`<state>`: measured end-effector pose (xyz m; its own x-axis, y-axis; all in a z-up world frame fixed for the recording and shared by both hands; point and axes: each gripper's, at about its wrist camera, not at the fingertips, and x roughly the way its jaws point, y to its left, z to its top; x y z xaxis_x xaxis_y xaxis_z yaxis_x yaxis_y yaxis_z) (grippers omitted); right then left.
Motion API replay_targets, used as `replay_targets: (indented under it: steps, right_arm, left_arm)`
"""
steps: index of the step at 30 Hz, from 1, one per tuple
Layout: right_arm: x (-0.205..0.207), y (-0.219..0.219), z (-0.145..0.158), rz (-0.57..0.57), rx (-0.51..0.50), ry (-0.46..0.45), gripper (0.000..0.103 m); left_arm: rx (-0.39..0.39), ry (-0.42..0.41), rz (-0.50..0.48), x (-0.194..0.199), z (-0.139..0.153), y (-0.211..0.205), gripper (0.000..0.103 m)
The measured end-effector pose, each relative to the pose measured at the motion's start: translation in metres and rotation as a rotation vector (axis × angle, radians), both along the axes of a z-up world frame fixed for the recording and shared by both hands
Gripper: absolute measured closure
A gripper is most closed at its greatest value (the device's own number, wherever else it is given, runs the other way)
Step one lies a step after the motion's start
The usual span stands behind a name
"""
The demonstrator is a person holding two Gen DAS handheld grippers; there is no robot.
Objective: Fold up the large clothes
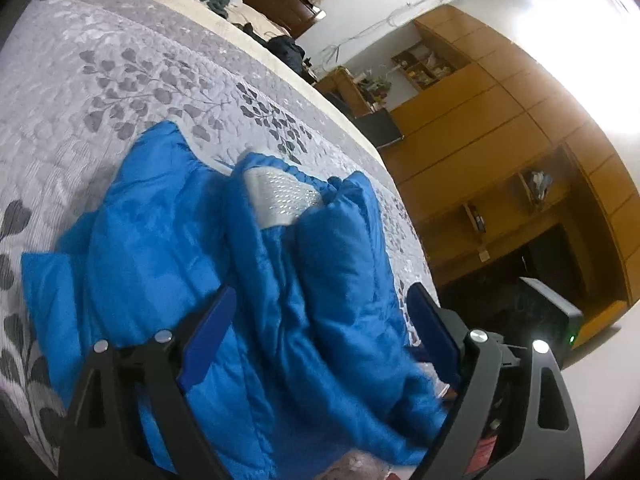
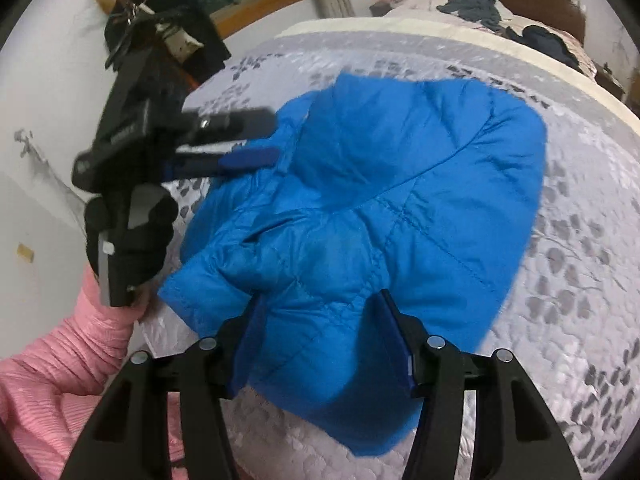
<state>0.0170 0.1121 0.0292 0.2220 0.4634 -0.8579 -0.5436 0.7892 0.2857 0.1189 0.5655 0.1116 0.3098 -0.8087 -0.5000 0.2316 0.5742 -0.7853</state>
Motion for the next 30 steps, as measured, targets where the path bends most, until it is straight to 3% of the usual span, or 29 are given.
replay_targets:
  steps: [12, 19, 22, 23, 24, 30]
  right_arm:
    - [-0.005, -0.013, -0.011, 0.021, 0.077, -0.009, 0.045]
    - [-0.008, -0.030, -0.011, 0.016, 0.140, -0.004, 0.045]
    - [-0.007, -0.035, -0.011, 0.016, 0.156, -0.003, 0.045]
    - [-0.008, -0.037, -0.011, 0.014, 0.162, -0.006, 0.045]
    - [-0.009, -0.038, -0.010, 0.013, 0.168, -0.008, 0.045]
    - [-0.014, -0.067, 0.005, -0.030, 0.242, -0.030, 0.038]
  left_arm:
    - [0.082, -0.003, -0.041, 0.013, -0.007, -0.021, 0.013]
    - [0.061, -0.026, -0.135, 0.022, 0.001, -0.053, 0.014]
    - [0.117, -0.018, -0.152, 0.026, -0.006, -0.067, 0.030]
    - [0.140, -0.013, -0.149, 0.028, -0.009, -0.069, 0.041]
    - [0.158, -0.004, -0.144, 0.030, -0.011, -0.071, 0.046]
    - [0.127, 0.003, -0.111, 0.032, -0.013, -0.072, 0.074]
